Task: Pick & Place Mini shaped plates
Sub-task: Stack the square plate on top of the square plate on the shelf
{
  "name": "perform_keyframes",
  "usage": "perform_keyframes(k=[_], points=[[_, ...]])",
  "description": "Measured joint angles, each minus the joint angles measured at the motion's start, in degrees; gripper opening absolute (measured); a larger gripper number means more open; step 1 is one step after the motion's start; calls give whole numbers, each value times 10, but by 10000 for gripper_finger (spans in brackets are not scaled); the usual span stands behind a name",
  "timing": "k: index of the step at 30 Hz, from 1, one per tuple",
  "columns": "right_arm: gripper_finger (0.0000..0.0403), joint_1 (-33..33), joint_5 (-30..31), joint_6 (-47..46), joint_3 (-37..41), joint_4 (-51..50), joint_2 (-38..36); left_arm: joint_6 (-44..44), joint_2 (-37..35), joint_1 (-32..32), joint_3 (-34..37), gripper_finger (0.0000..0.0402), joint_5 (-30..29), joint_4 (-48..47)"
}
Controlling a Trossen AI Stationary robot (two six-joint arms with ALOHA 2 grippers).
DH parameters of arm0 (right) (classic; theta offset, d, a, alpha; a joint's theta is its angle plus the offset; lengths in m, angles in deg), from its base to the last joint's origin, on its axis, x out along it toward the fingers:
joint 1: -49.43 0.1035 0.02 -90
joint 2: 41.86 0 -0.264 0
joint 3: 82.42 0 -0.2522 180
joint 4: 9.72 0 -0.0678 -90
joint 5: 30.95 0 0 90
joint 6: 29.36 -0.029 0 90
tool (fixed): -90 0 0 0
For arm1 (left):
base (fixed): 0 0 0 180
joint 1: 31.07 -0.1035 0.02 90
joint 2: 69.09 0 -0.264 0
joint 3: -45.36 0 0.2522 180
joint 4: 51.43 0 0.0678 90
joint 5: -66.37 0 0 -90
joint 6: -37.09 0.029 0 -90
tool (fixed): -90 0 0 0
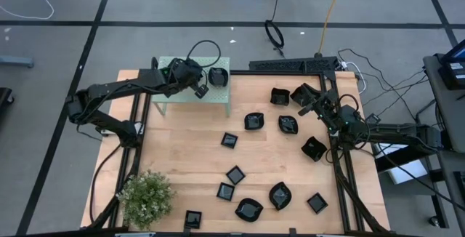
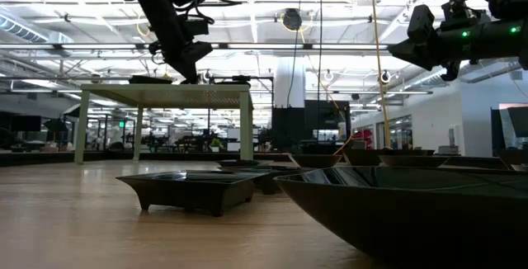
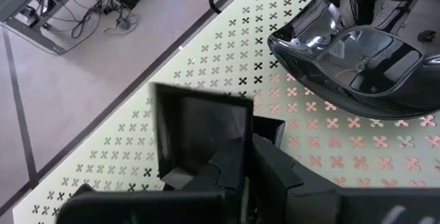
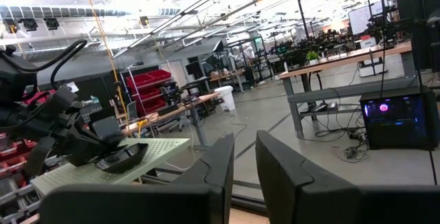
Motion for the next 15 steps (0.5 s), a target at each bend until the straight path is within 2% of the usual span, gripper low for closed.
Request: perform_keyframes(k=[6, 15], points=[[52, 0, 0, 0, 0, 0, 0, 21, 0, 0, 0, 83, -4, 0], [52, 0, 0, 0, 0, 0, 0, 23, 0, 10, 0, 108, -4, 1]])
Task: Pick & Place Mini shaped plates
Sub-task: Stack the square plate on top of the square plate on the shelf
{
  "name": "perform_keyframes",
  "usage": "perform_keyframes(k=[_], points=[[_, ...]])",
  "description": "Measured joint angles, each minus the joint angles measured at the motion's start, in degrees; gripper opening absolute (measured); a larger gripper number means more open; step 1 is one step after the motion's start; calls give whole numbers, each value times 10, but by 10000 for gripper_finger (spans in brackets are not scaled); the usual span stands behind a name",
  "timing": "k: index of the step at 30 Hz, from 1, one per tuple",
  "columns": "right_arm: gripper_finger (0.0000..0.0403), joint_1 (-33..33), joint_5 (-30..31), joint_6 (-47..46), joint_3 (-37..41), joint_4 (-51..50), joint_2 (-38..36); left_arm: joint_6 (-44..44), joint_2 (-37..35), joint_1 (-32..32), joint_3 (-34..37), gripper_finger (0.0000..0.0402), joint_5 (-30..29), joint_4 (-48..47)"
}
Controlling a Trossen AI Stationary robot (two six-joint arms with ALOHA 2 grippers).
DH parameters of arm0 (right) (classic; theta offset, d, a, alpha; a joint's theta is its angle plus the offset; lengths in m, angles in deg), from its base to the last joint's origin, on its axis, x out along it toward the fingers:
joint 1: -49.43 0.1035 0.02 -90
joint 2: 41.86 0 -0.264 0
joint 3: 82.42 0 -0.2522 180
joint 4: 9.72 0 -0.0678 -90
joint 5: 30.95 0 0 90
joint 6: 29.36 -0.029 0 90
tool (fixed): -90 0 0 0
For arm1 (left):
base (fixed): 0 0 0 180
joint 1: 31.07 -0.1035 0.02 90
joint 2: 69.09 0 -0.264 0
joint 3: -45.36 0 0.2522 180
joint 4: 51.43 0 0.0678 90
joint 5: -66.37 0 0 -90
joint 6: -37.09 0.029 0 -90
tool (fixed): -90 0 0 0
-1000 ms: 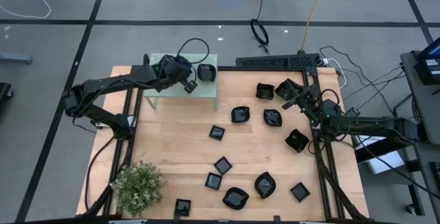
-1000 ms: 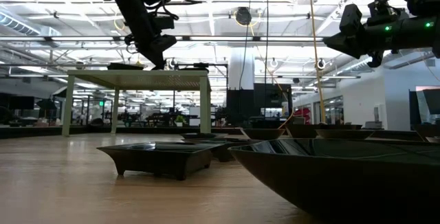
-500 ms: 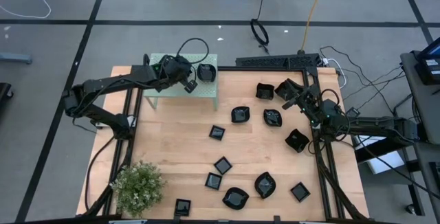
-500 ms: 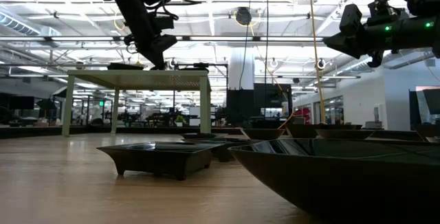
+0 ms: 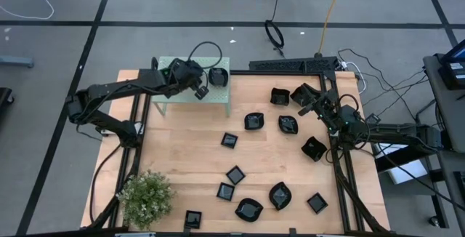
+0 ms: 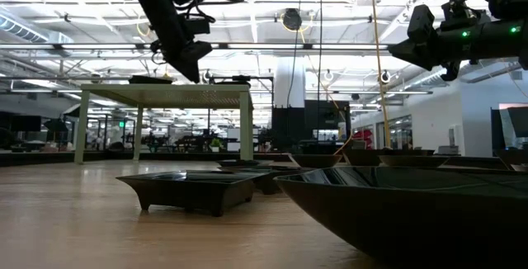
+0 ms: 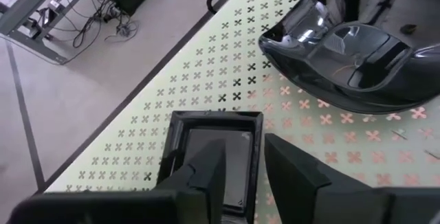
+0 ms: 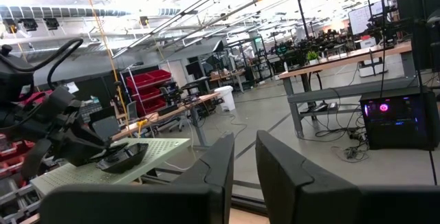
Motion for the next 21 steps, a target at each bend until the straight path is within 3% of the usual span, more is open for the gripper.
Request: perform_keyframes(k=[10, 21], points=[[52, 0, 0, 0, 0, 0, 0, 0, -3, 43, -64, 108, 7, 1], [52, 0, 0, 0, 0, 0, 0, -21, 3, 121, -94, 108, 137, 46]])
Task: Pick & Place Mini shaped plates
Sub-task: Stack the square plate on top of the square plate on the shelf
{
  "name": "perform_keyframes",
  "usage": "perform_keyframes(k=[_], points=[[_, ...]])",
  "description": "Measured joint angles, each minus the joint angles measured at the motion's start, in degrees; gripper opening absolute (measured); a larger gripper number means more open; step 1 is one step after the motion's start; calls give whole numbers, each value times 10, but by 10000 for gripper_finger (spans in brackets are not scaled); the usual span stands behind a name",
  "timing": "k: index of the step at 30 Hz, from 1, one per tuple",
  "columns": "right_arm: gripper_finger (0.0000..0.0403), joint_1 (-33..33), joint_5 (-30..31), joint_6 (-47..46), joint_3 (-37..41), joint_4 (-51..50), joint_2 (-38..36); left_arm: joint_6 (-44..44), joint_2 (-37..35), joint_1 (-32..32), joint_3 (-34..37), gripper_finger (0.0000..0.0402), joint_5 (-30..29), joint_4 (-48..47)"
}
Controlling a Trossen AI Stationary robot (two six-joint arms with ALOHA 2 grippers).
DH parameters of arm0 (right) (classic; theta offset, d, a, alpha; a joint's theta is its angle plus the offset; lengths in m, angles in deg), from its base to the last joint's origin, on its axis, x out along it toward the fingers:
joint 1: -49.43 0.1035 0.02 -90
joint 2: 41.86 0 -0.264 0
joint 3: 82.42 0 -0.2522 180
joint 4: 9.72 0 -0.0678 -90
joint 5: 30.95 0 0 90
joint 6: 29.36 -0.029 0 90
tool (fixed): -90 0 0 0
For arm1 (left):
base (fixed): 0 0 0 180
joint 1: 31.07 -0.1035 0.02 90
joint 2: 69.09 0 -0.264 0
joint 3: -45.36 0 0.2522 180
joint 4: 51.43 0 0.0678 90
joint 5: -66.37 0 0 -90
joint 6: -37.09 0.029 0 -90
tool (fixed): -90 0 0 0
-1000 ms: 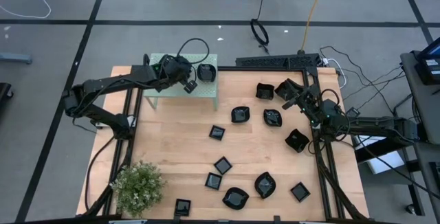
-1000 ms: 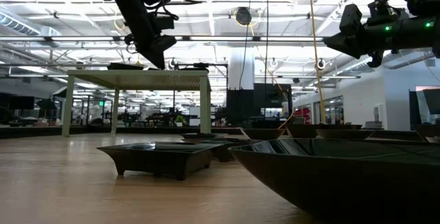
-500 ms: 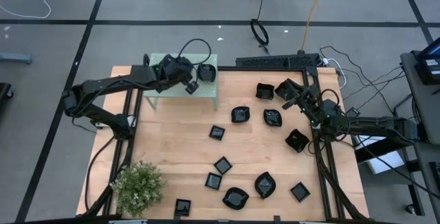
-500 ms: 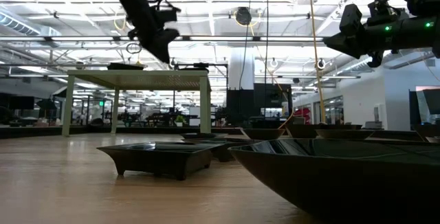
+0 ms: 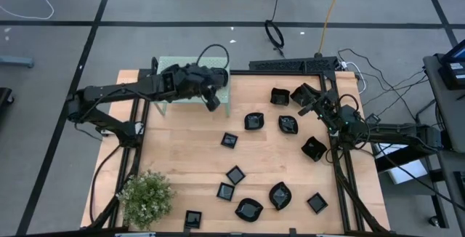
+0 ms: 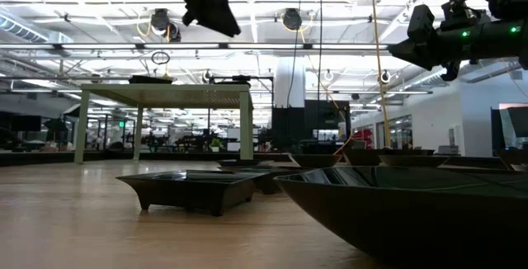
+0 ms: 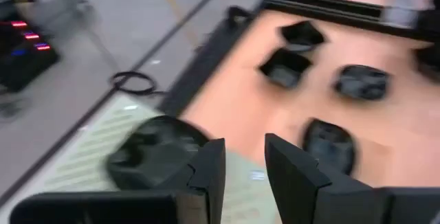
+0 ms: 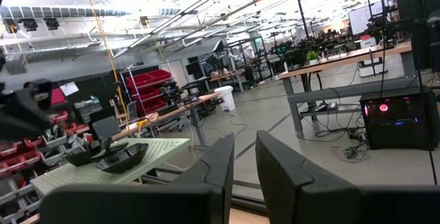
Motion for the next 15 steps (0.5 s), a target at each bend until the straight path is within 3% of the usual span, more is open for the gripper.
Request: perform_keyframes(k=[3, 15], points=[[52, 0, 0, 0, 0, 0, 0, 0, 15, 24, 0, 108, 34, -3], [52, 0, 0, 0, 0, 0, 0, -1, 120, 98, 0, 108, 59, -3]])
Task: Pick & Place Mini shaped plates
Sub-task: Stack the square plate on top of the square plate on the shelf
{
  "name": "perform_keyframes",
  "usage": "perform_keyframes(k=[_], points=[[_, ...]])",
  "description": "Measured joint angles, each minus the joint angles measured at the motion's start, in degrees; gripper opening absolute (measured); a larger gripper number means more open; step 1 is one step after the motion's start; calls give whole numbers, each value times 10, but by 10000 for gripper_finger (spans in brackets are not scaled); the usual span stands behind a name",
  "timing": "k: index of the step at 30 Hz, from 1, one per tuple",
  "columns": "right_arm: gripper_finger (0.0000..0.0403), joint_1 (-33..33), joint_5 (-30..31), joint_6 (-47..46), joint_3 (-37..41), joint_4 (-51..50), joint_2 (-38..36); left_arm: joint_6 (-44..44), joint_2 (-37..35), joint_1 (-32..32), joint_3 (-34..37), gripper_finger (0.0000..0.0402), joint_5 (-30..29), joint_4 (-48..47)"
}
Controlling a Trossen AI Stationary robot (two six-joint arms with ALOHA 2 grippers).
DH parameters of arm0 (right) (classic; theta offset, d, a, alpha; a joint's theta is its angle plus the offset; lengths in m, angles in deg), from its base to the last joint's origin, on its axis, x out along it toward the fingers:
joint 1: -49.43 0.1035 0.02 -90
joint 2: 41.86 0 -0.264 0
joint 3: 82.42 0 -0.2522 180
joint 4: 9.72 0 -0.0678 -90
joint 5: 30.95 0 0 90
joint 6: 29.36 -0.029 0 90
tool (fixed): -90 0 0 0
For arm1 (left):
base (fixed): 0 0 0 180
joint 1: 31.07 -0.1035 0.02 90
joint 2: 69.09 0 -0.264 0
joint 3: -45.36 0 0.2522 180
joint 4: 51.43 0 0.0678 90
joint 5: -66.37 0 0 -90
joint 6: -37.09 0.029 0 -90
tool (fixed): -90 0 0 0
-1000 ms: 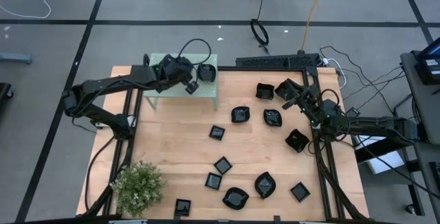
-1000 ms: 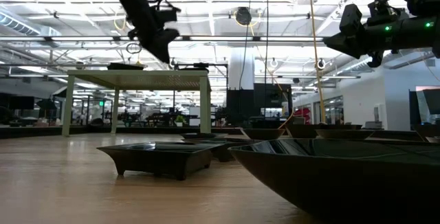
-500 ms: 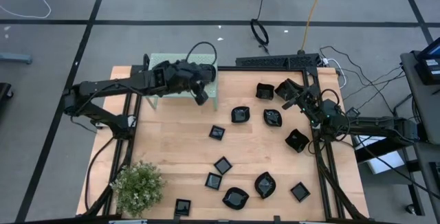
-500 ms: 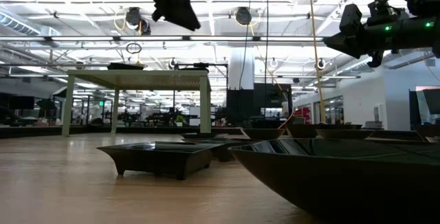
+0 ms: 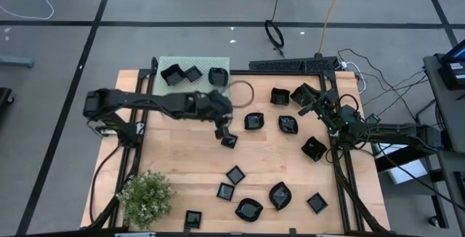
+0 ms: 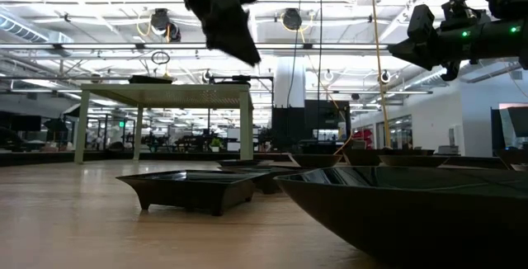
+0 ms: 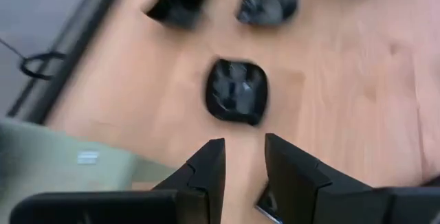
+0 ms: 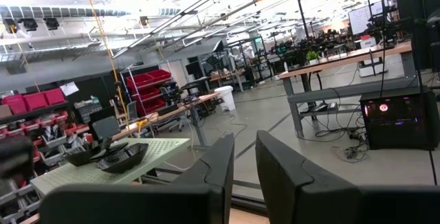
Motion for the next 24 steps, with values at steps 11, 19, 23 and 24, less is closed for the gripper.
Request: perform_keyframes(k=[11, 19, 23, 24], points=[[52, 0, 0, 0, 0, 0, 0, 98, 89, 69, 0, 108, 18, -52], [52, 0, 0, 0, 0, 0, 0, 178, 138, 100, 0, 108, 18, -70], [52, 0, 0, 0, 0, 0, 0, 207, 172, 102, 1, 108, 16, -59], [52, 0, 0, 0, 0, 0, 0, 213, 178, 102, 1, 108, 14, -51]])
